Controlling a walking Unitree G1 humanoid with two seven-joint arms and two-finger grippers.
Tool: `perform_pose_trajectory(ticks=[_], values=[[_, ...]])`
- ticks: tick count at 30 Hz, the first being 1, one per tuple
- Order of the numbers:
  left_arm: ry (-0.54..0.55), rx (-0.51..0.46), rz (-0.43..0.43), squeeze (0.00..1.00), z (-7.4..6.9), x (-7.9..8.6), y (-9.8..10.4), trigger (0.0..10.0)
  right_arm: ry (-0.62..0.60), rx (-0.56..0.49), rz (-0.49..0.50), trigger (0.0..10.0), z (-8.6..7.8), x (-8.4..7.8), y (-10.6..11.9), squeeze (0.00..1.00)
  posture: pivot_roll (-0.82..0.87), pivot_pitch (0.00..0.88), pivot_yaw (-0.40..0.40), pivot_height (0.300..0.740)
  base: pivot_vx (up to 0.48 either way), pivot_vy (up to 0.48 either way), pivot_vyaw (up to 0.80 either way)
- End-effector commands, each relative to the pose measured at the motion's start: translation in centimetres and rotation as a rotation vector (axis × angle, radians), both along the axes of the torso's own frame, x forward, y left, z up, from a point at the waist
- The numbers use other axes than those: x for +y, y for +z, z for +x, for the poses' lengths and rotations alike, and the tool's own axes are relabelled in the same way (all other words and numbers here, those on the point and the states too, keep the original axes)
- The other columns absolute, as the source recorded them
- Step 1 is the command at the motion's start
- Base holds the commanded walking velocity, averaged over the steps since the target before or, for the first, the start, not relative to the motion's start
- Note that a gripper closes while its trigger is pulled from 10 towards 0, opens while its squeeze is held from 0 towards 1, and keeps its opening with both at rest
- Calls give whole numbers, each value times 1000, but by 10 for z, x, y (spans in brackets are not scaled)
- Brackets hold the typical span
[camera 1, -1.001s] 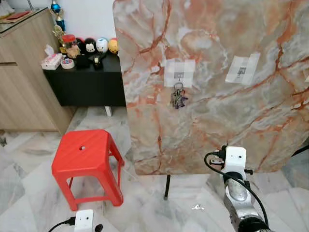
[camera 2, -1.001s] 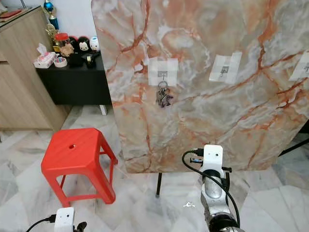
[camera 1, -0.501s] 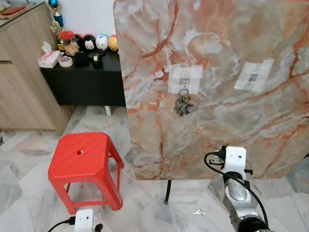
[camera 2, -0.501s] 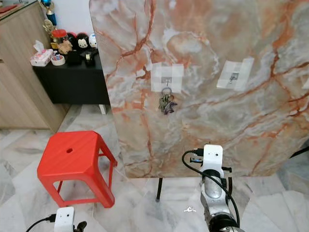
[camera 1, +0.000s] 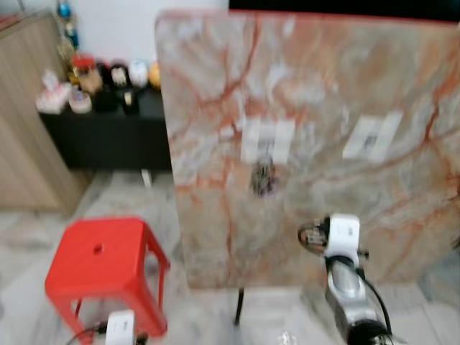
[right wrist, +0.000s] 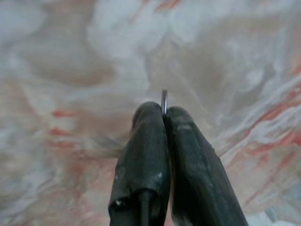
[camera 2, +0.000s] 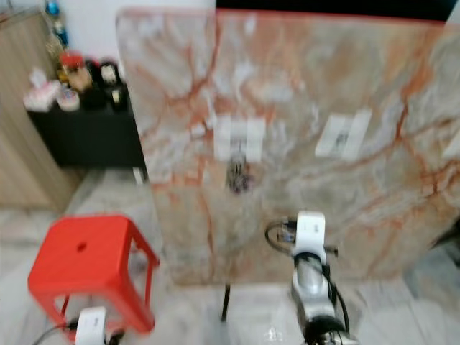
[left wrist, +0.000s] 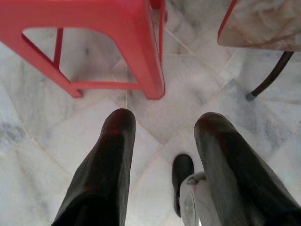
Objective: Hang keys on a hook
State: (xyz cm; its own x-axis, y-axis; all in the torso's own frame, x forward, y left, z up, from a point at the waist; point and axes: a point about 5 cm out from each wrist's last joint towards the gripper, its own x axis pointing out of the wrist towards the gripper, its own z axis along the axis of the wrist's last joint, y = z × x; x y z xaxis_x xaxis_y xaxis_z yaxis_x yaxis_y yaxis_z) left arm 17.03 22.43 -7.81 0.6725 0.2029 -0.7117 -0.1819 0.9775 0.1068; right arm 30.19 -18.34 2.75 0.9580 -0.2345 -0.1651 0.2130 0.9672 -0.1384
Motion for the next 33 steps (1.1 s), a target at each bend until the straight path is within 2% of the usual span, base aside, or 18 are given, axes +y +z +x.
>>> perform_pose_trajectory(ticks=[1, 7, 13, 15, 16, 18, 21, 22, 23, 33], values=[[-10, 28, -22, 0, -4, -8, -4, 10000, -49, -6, -10, 10000, -2, -14, 1, 0, 6, 0, -41, 740, 274, 0, 0], [-10, 40, -16, 0, -5, -8, -5, 10000, -100, -38, -34, 10000, 0, -21, 7, 0, 6, 0, -40, 740, 43, 0, 0], [-10, 42, -19, 0, -6, -8, -5, 10000, -117, -105, -165, 10000, 4, -27, 20, 0, 5, 0, -40, 740, 0, 0, 0], [-9, 43, -19, 0, -6, -8, -5, 10000, -126, -170, -285, 10000, 8, -28, 33, 0, 4, 0, -40, 740, 0, 0, 0], [-9, 43, -19, 0, -6, -8, -5, 10000, -126, -170, -285, 10000, 8, -28, 33, 0, 4, 0, -40, 740, 0, 0, 0], [-7, 43, -16, 0, -6, -7, -5, 10000, -156, -220, -363, 10000, 10, -31, 42, 0, 4, 0, -40, 740, 0, 0, 0], [-5, 43, -16, 0, -6, -7, -5, 10000, -181, -254, -407, 10000, 11, -33, 50, 0, 5, 0, -40, 740, 0, 0, 0], [-4, 43, -15, 0, -6, -6, -5, 10000, -187, -291, -489, 10000, 13, -34, 58, 0, 4, 0, -39, 740, 0, 0, 0], [-4, 43, -15, 0, -6, -6, -5, 10000, -189, -304, -519, 10000, 14, -34, 60, 0, 4, 0, -39, 740, 0, 0, 0], [-3, 44, -17, 0, -6, -6, -5, 10000, -177, -404, -654, 10000, 18, -22, 77, 0, 4, 0, -38, 740, 0, 0, 0]])
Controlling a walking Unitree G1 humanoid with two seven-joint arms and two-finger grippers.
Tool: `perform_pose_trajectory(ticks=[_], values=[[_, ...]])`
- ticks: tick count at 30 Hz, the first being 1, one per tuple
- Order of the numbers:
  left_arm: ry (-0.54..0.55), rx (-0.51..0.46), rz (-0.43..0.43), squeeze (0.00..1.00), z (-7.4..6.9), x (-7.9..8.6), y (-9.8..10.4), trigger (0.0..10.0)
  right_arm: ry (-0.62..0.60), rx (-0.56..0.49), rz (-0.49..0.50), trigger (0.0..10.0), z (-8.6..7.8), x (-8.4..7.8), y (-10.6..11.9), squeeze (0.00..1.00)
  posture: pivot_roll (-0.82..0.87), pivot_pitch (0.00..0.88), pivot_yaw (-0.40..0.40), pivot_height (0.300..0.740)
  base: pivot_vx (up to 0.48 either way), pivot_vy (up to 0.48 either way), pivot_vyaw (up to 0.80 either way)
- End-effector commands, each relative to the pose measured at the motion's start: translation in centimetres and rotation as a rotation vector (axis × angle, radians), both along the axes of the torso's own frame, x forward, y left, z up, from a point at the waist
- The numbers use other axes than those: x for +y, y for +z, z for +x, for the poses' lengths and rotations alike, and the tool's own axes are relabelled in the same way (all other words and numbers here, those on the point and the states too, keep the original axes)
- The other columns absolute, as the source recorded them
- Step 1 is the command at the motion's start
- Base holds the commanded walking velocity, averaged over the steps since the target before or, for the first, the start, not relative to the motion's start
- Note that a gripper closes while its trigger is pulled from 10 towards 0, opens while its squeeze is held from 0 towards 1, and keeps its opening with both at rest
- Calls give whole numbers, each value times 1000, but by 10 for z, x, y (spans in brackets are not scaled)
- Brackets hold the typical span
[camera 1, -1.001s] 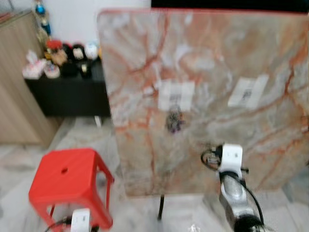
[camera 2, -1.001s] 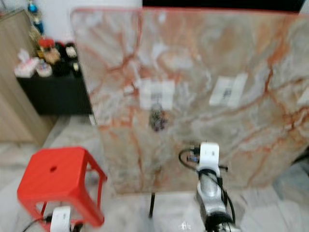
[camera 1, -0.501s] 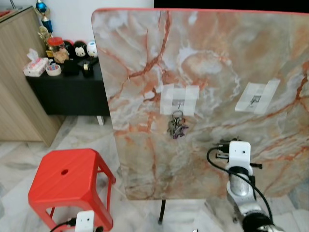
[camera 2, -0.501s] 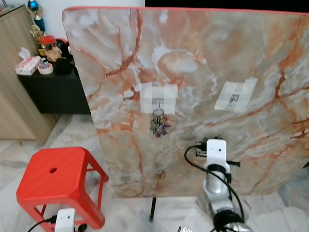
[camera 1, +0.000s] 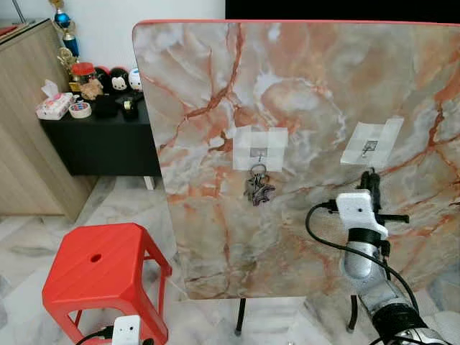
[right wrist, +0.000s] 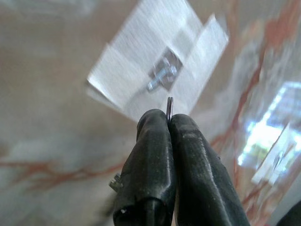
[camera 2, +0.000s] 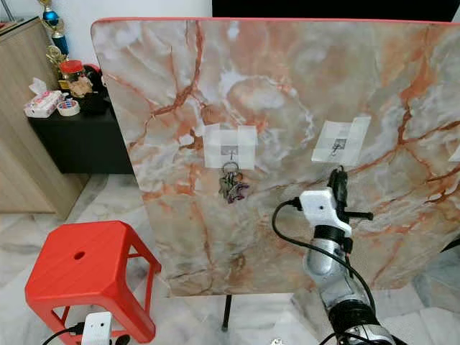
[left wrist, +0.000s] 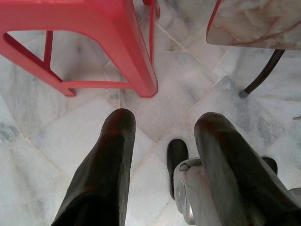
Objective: Hang keys on a hook
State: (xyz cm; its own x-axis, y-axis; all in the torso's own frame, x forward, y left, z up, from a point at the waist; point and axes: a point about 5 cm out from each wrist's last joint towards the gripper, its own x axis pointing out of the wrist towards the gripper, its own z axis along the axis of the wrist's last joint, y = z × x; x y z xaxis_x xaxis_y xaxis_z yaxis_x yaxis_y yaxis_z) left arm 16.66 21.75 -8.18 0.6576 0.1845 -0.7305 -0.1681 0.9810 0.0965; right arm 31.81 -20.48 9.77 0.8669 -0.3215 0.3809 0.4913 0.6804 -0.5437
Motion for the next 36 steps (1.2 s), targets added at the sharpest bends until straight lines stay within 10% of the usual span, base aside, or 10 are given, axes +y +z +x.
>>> perform_pose_trajectory(ticks=[1, 36], values=[[8, 20, -2, 0, -3, 1, -2, 10000, -11, -29, -29, 10000, 1, -1, 7, 0, 4, 0, -38, 740, 0, 0, 0], [17, 18, -5, 0, -2, 1, -1, 10000, -100, -17, -101, 10000, 12, -12, 20, 0, 5, 0, -36, 740, 0, 0, 0]])
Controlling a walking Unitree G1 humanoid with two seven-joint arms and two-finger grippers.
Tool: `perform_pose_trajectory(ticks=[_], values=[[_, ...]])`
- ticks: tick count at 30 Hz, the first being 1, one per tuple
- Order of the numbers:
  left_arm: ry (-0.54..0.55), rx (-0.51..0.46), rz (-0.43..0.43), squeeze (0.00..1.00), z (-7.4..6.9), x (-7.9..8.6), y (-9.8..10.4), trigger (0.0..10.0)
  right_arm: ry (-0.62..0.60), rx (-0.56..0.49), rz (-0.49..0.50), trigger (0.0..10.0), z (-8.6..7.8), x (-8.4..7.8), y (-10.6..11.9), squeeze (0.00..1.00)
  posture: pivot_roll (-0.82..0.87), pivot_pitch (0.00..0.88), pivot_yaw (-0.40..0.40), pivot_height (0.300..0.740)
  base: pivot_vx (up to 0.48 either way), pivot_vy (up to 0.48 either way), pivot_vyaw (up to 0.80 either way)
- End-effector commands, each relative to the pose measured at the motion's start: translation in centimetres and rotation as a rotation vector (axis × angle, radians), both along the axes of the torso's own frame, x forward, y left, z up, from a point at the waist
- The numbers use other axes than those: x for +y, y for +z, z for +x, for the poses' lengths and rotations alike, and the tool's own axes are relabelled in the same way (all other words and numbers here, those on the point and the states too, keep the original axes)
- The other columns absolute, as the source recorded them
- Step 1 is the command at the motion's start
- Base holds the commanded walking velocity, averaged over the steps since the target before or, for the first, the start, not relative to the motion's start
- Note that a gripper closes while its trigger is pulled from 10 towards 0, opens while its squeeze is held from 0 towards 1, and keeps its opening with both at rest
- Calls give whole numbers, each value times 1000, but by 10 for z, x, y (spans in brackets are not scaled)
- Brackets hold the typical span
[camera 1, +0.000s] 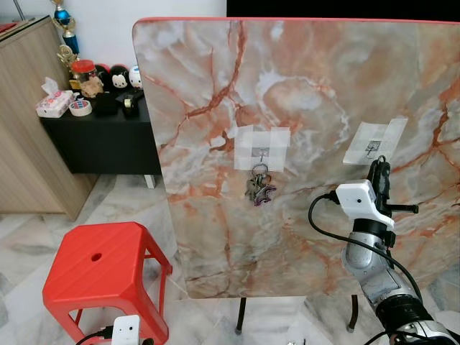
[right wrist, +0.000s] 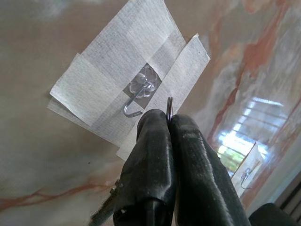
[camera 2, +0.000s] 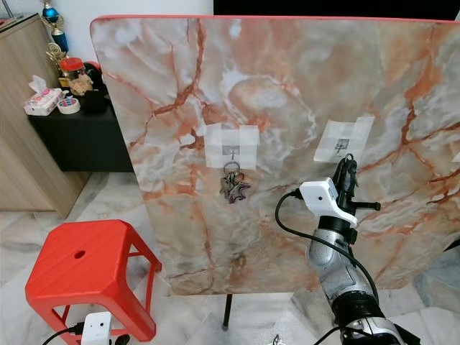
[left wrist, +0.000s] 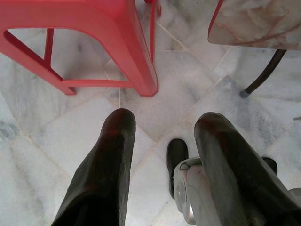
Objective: Hang keys on a hook
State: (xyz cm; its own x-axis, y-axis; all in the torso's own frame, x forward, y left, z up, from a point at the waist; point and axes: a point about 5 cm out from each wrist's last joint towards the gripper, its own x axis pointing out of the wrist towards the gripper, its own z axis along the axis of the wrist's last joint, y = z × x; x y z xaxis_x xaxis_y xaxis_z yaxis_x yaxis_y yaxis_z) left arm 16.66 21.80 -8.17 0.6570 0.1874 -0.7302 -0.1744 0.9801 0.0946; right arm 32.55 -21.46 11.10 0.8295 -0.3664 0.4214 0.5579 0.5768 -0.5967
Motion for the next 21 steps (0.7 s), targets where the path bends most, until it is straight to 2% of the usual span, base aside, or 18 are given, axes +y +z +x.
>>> perform_pose_trajectory(ticks=[1, 12, 21], values=[[11, 18, -3, 0, -2, 1, -1, 10000, -3, -7, -9, 10000, 4, -2, 6, 0, 5, 0, -36, 740, 0, 0, 0], [13, 13, -3, 0, 1, 1, 0, 10000, -1, 53, 7, 10000, 12, -4, 4, 0, 8, 0, -37, 740, 0, 0, 0], [13, 12, -3, 0, 1, 1, 0, 10000, 4, 61, 2, 10000, 15, -5, 6, 0, 8, 0, -36, 740, 0, 0, 0]])
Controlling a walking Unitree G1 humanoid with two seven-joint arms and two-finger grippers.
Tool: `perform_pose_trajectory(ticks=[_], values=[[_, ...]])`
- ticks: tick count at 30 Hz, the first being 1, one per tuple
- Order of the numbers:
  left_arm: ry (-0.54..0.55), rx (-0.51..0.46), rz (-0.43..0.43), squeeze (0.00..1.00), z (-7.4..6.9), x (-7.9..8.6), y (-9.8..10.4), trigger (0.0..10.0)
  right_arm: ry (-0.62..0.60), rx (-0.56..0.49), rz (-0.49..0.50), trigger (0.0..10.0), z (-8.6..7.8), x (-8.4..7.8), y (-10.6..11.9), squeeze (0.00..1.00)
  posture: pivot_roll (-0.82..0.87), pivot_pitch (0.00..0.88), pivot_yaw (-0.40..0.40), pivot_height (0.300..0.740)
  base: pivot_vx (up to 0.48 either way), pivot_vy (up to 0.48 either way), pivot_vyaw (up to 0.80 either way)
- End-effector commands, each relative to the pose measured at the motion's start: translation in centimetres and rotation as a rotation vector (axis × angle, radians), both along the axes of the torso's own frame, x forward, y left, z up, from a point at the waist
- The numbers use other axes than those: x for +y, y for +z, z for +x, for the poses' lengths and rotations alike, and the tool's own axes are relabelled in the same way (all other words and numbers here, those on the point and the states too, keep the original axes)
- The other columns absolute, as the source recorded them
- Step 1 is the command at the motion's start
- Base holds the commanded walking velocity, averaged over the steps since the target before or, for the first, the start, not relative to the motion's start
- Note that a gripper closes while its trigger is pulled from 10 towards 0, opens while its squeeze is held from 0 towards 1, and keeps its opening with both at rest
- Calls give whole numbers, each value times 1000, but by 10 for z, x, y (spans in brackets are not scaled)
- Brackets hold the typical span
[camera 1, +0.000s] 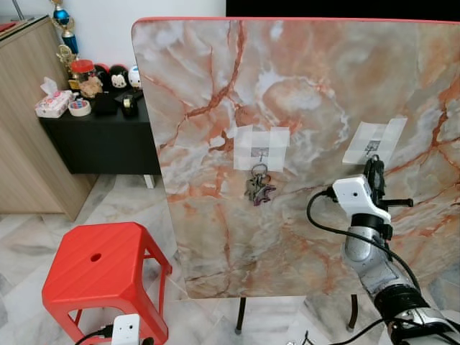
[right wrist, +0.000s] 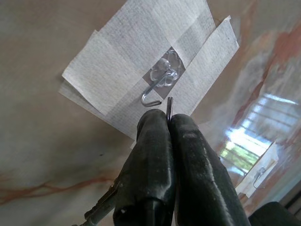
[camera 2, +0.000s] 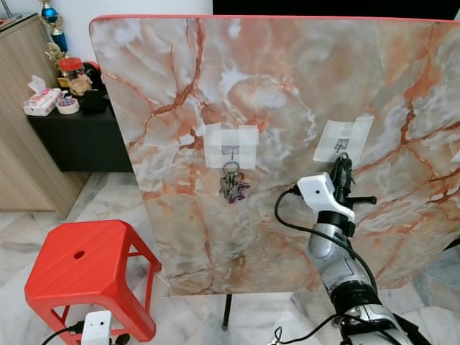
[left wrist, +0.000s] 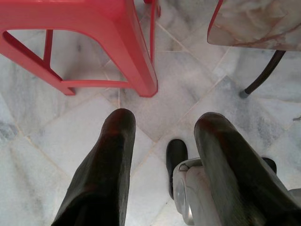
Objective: Hang keys on a hook
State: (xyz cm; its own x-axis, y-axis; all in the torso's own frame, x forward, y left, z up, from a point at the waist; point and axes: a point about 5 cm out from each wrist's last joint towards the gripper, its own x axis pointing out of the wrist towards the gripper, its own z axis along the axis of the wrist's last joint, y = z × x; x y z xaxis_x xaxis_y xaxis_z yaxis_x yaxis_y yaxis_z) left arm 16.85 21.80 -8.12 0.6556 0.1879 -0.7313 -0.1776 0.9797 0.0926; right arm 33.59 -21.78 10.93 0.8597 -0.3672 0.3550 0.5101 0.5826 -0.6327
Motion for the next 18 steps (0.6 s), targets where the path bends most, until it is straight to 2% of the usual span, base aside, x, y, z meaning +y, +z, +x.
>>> perform_pose_trajectory(ticks=[1, 18], values=[[10, 11, 0, 0, -1, 1, -1, 10000, 4, -13, -4, 10000, 5, -2, 7, 0, 9, 0, -36, 740, 0, 0, 0], [14, 9, -1, 0, -1, 1, 0, 10000, 43, 1, -27, 10000, 9, 3, 9, 0, 10, 0, -35, 740, 0, 0, 0]])
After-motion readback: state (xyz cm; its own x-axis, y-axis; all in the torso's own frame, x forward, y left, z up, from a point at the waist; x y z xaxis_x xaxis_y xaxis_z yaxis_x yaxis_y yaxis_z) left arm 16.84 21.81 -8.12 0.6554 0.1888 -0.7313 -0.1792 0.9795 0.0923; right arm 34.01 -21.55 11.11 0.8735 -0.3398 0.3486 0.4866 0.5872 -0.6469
